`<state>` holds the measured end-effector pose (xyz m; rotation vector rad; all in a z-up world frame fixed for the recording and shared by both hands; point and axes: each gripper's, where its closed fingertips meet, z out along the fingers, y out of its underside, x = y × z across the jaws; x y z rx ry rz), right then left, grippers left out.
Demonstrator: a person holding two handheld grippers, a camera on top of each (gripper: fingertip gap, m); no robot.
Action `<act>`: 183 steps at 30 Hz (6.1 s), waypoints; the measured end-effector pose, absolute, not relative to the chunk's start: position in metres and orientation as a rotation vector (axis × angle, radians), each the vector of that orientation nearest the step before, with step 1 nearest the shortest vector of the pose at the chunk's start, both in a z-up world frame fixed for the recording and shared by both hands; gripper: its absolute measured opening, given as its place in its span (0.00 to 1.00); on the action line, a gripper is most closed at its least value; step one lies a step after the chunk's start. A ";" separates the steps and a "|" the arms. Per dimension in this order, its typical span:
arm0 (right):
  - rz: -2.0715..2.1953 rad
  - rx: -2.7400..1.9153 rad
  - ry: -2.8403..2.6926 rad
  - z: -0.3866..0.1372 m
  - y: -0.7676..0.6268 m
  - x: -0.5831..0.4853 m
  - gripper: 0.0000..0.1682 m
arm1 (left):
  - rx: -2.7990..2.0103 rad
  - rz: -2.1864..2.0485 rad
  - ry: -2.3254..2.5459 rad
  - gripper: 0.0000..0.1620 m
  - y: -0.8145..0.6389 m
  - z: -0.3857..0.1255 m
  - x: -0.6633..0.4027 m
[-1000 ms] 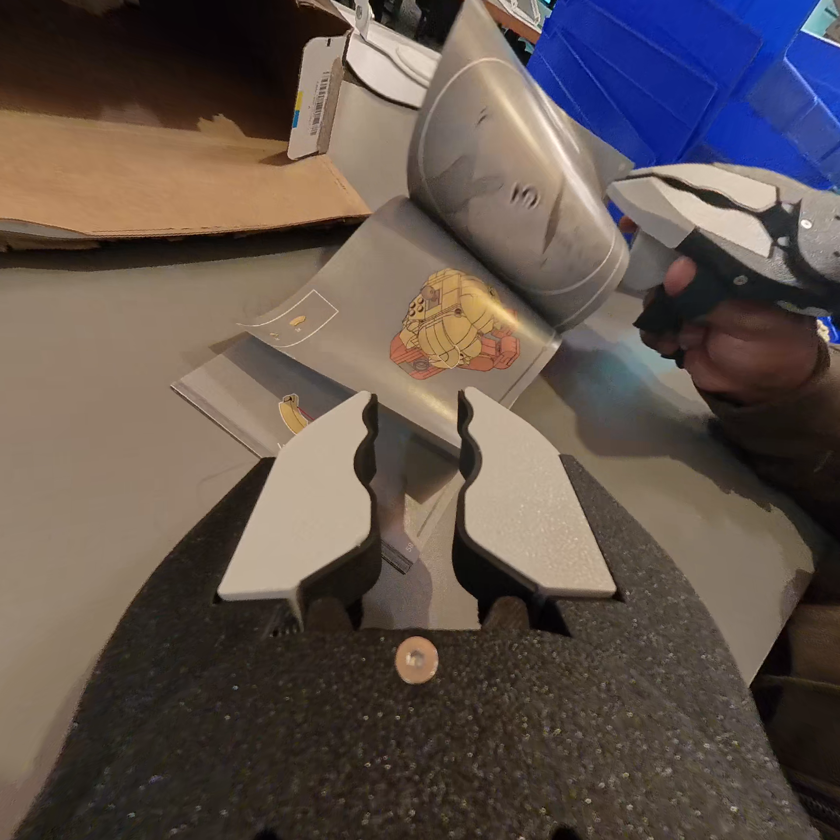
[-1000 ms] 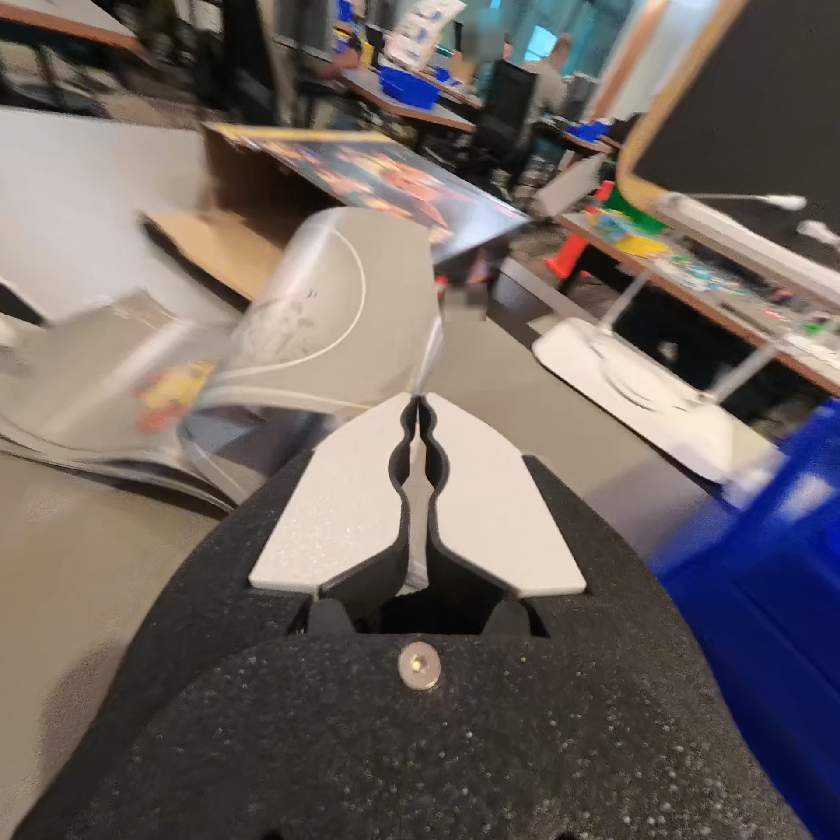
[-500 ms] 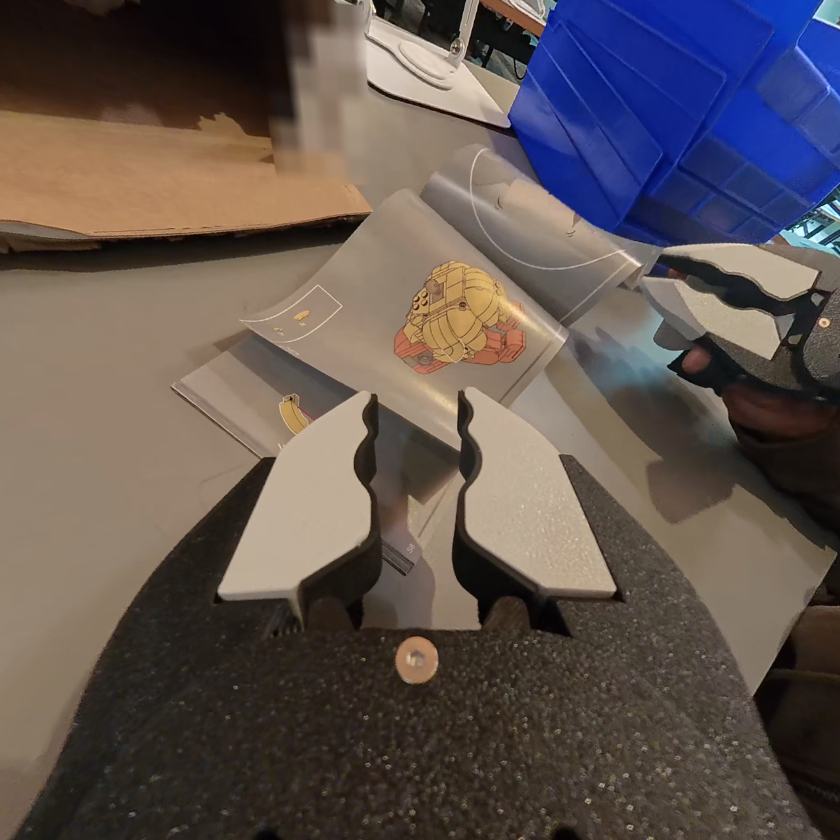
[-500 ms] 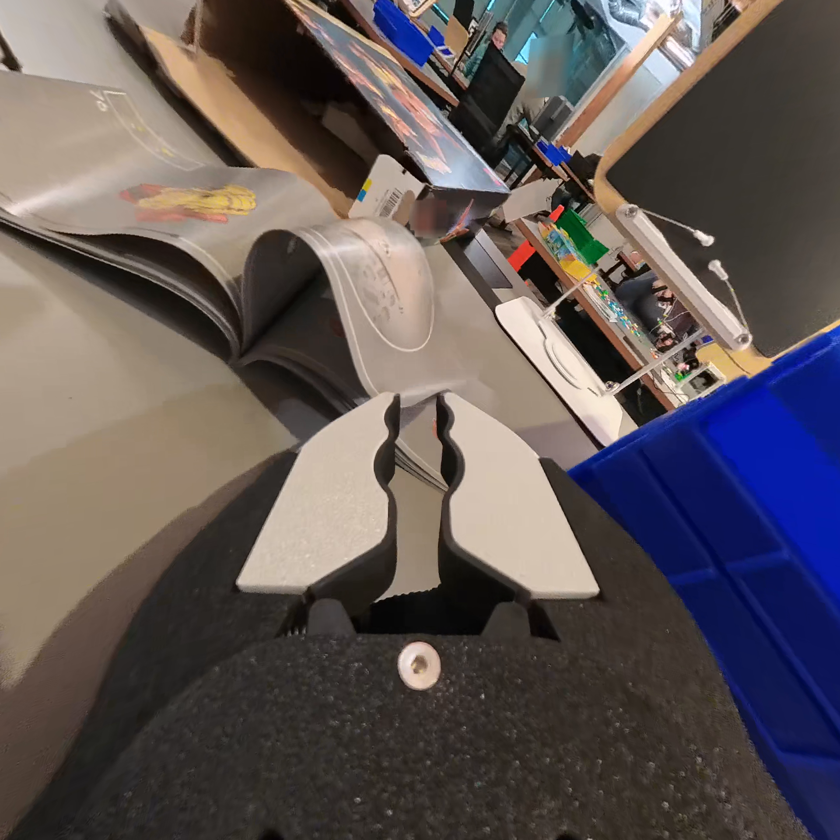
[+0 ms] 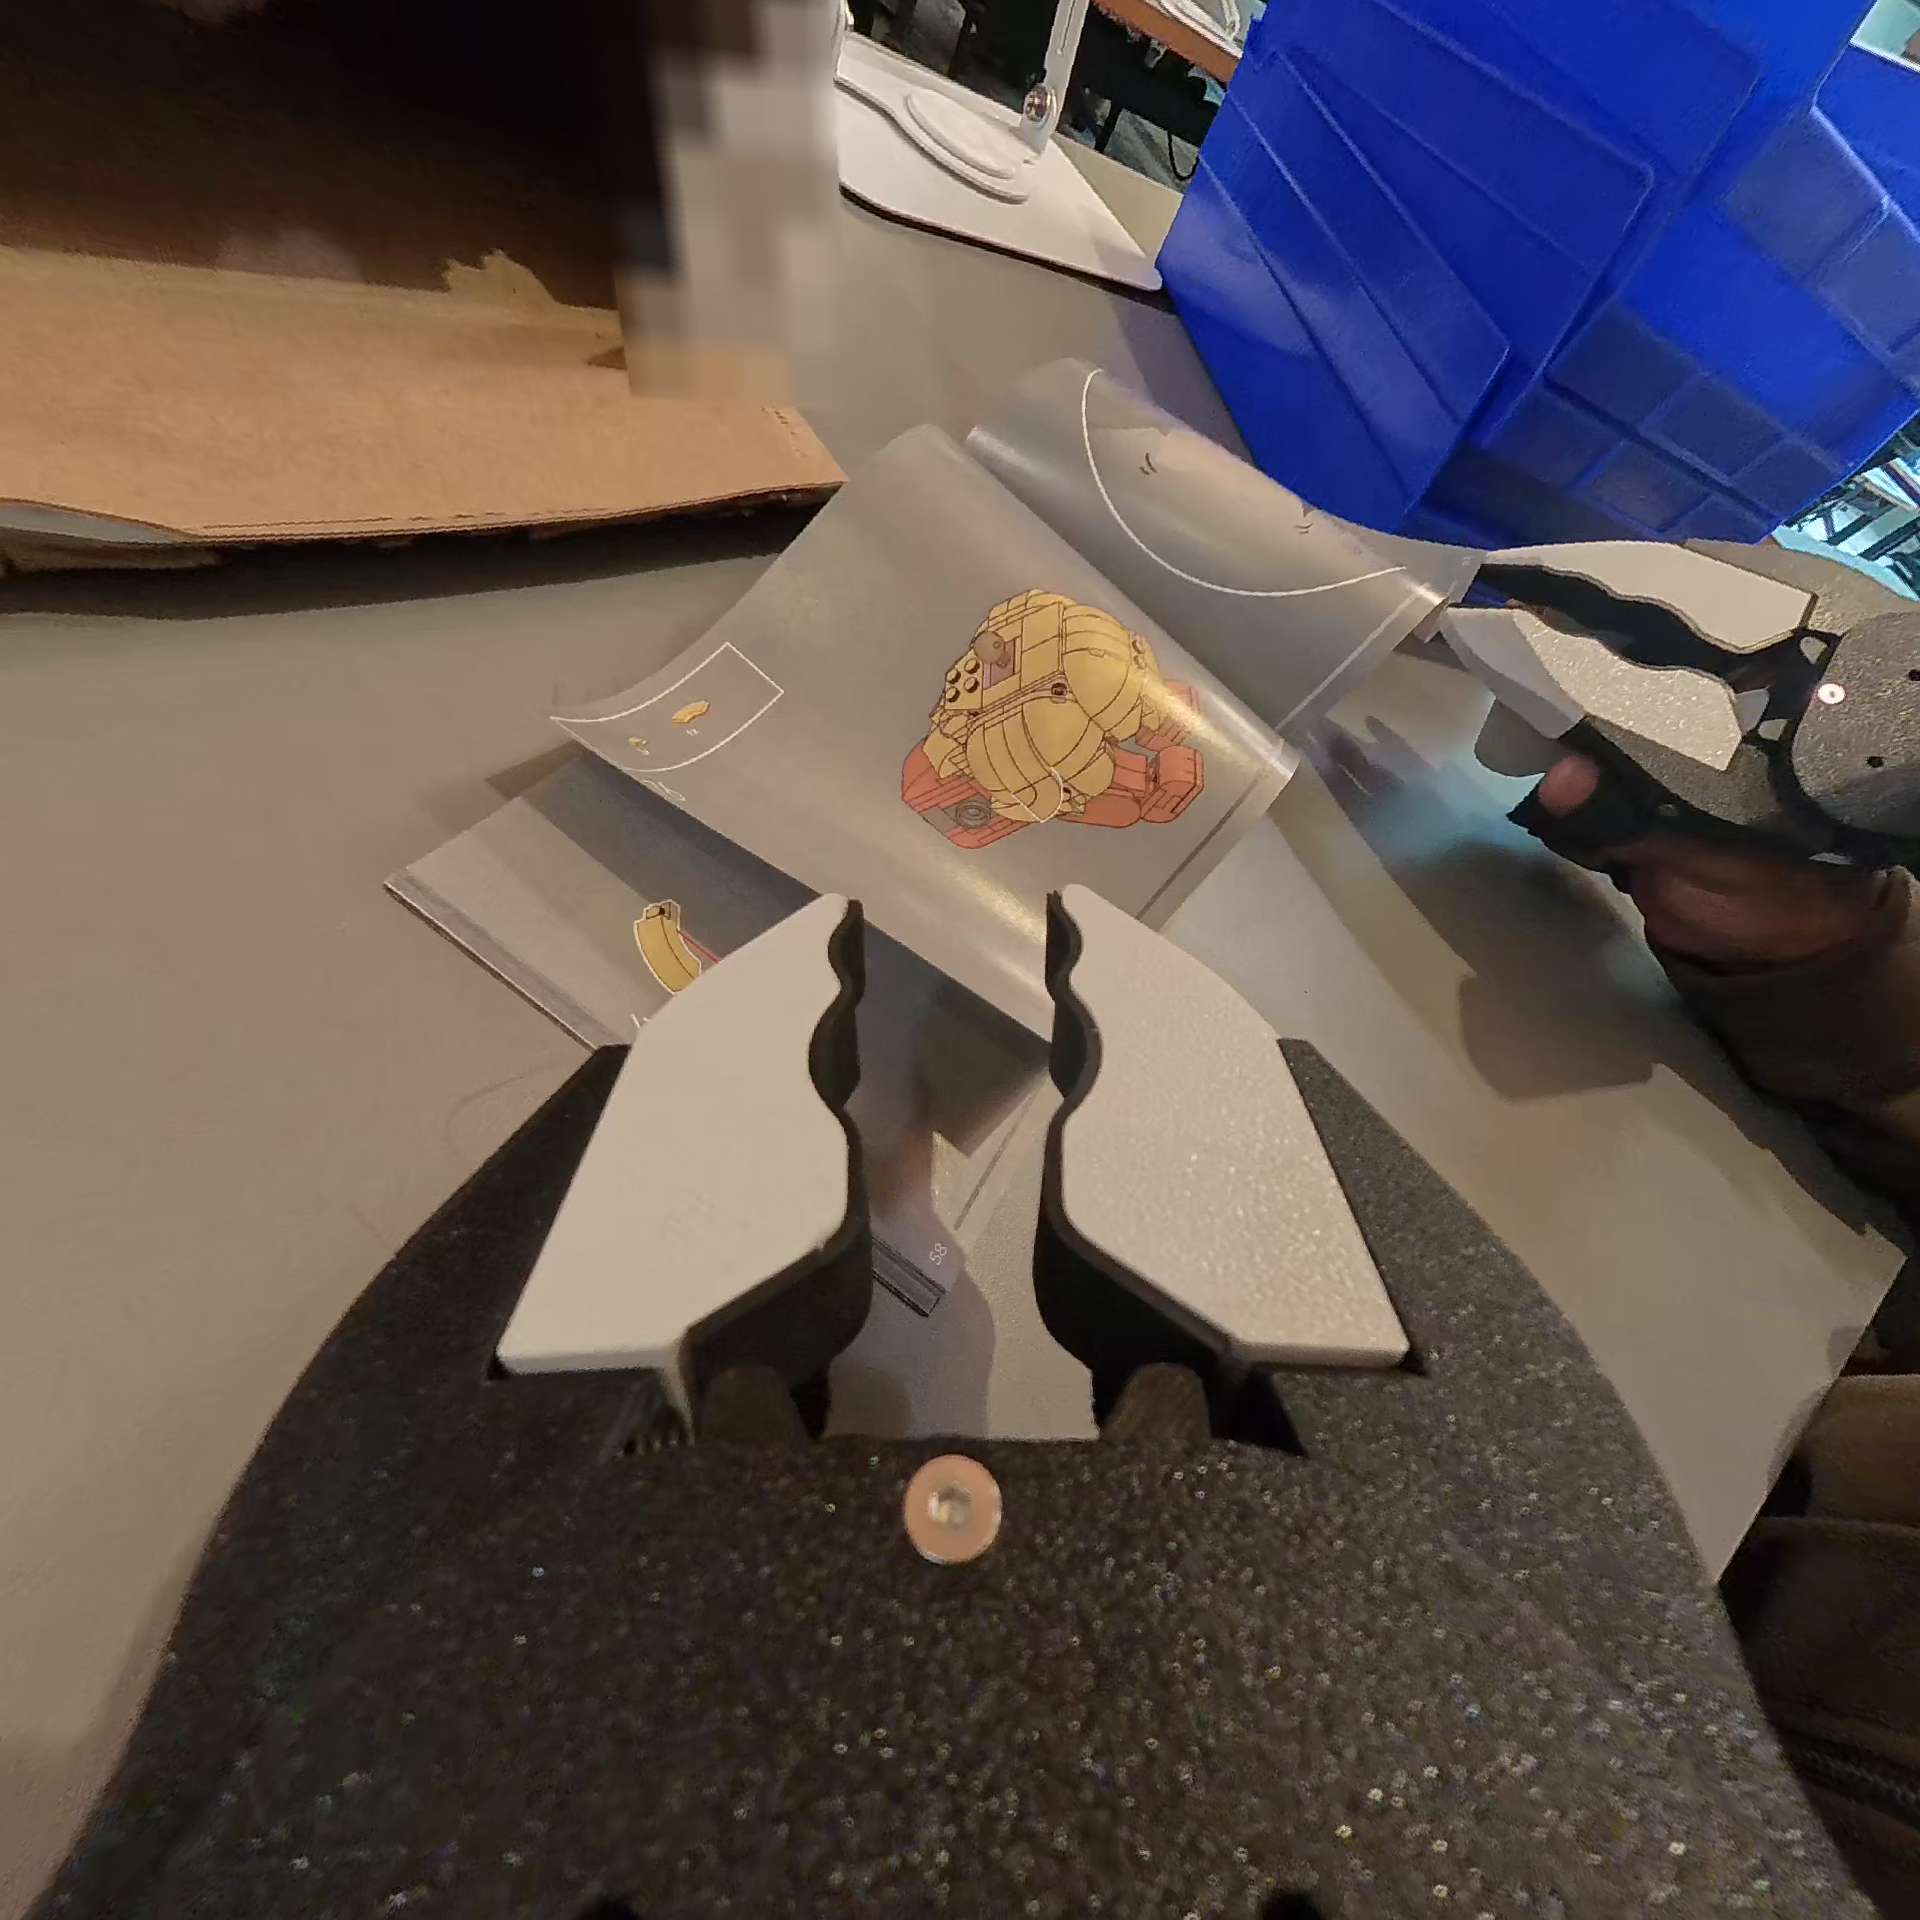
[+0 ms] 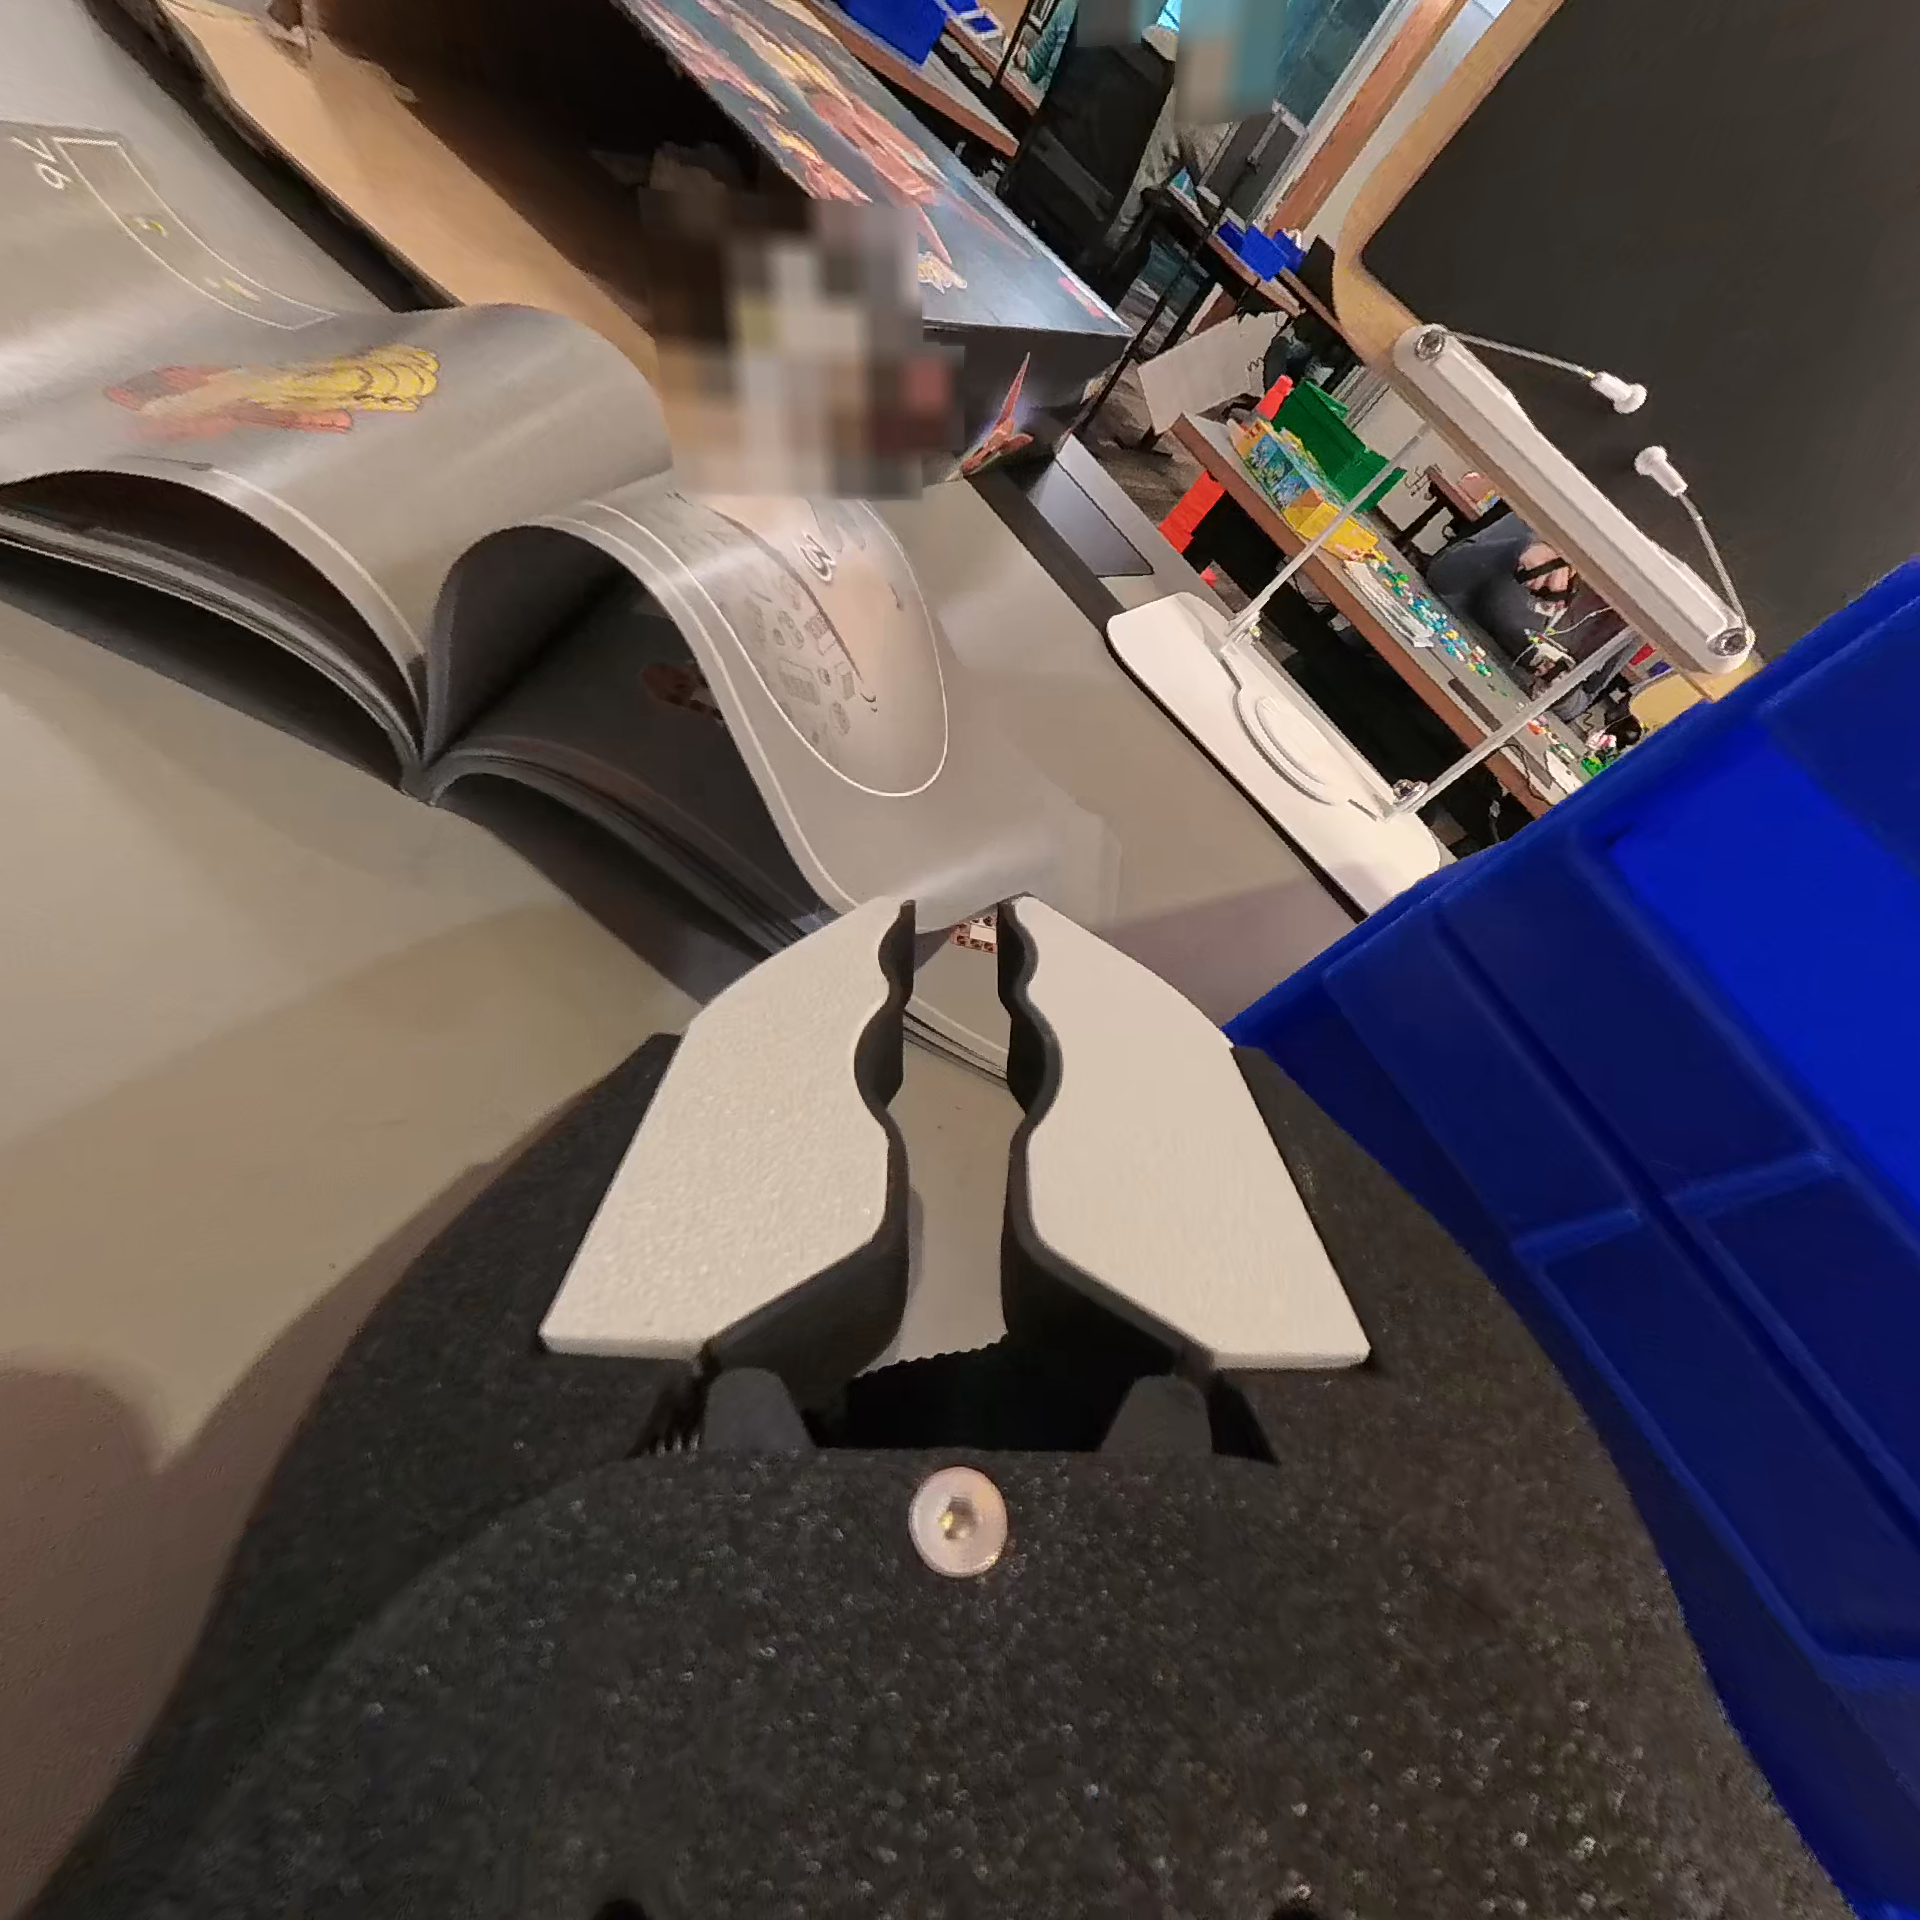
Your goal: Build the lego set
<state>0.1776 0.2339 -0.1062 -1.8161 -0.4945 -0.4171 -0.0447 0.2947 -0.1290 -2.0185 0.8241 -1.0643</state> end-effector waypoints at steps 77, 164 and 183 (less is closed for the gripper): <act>0.041 -1.974 -0.394 -0.118 -0.009 0.366 0.42 | -1.285 -1.128 2.027 0.28 -0.042 -0.142 0.220; -0.537 -2.069 -0.257 -0.135 0.016 0.219 0.30 | -1.785 -1.574 1.566 0.12 0.070 -0.101 0.227; -0.545 -2.101 -0.228 -0.139 -0.007 0.238 0.29 | -1.475 -0.796 1.868 0.33 0.054 -0.129 0.224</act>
